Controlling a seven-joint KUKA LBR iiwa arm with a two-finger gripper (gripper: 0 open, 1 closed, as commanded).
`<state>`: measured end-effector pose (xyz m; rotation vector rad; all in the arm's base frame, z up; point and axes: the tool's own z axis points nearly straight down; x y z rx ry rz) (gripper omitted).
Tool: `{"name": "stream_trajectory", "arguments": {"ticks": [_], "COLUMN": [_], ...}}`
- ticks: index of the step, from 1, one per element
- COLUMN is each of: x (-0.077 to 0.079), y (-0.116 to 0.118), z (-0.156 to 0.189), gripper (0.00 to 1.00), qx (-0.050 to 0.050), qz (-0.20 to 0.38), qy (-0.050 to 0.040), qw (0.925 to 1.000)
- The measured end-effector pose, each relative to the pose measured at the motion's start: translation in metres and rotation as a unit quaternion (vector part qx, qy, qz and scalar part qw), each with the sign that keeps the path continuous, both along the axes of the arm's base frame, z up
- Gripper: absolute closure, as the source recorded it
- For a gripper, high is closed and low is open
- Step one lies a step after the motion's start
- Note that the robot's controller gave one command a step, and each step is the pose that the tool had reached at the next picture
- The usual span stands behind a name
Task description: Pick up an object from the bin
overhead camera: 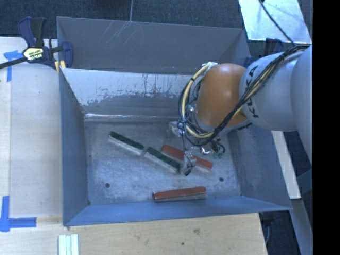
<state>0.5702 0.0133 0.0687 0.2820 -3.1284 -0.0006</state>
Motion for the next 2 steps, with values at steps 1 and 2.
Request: {"name": "stream_trajectory", "arguments": {"ticks": [1, 2], "x": [0.002, -0.058], "y": [0.000, -0.003], "z": [0.002, 0.136], "gripper": [1.00, 1.00], "qx": [0.000, 0.000], "qz": [0.001, -0.022], "qy": [-0.0026, -0.0049], "qw": [1.0000, 0.9998]}}
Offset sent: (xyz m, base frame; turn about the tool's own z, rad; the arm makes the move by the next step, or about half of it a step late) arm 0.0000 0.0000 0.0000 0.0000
